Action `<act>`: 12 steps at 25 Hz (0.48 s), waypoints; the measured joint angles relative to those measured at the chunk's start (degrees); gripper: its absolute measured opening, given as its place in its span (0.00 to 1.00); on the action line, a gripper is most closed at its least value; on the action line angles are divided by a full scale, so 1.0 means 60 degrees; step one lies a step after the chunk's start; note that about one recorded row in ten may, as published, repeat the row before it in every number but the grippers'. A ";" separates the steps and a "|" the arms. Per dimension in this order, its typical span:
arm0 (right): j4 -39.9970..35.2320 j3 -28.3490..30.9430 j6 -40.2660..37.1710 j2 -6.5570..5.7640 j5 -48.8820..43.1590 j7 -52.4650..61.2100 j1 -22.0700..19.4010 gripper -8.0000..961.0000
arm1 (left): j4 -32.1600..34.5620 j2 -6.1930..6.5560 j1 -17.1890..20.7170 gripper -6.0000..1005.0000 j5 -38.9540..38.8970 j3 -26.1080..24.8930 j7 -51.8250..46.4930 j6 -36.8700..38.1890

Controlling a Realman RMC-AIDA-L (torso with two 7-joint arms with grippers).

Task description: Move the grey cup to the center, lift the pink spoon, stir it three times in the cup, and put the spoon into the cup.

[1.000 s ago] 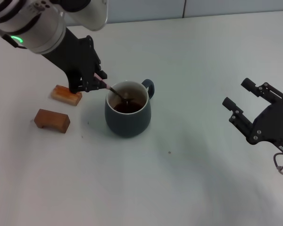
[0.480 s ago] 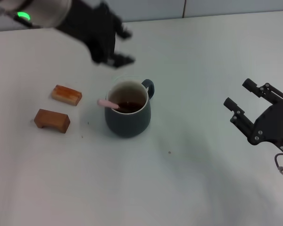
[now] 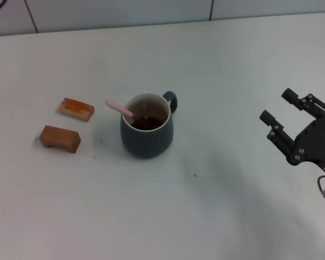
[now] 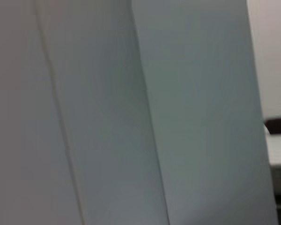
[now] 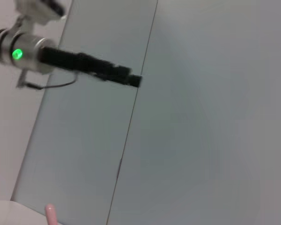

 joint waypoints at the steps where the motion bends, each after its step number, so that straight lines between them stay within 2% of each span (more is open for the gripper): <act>1: 0.0001 0.0002 -0.0001 0.0000 0.0000 0.0019 -0.0001 0.56 | -0.0464 0.0096 0.0154 0.79 -0.0241 -0.0213 0.0410 0.0133; 3: 0.0001 0.0002 -0.0023 -0.0011 -0.0003 0.0059 -0.0009 0.56 | -0.1438 0.0322 0.0688 0.81 -0.0490 -0.0405 0.1445 0.0318; 5: 0.0001 0.0002 -0.0046 -0.0015 -0.0017 0.0063 -0.0018 0.56 | -0.1582 0.0336 0.0903 0.81 -0.0491 -0.0370 0.1849 0.0345; 7: 0.0005 -0.0022 -0.0123 -0.0027 -0.0043 0.0091 -0.0032 0.56 | -0.1693 0.0266 0.1352 0.81 -0.0438 -0.0177 0.2453 0.0416; 8: -0.0019 -0.0074 -0.0250 -0.0049 -0.0067 0.0228 -0.0084 0.56 | -0.1744 0.0163 0.1804 0.81 -0.0356 0.0176 0.2943 0.0573; 12: -0.0369 -0.0110 -0.0439 -0.0133 -0.0322 0.1079 -0.0267 0.56 | -0.2019 0.0113 0.2152 0.81 -0.0178 0.0724 0.3232 0.0685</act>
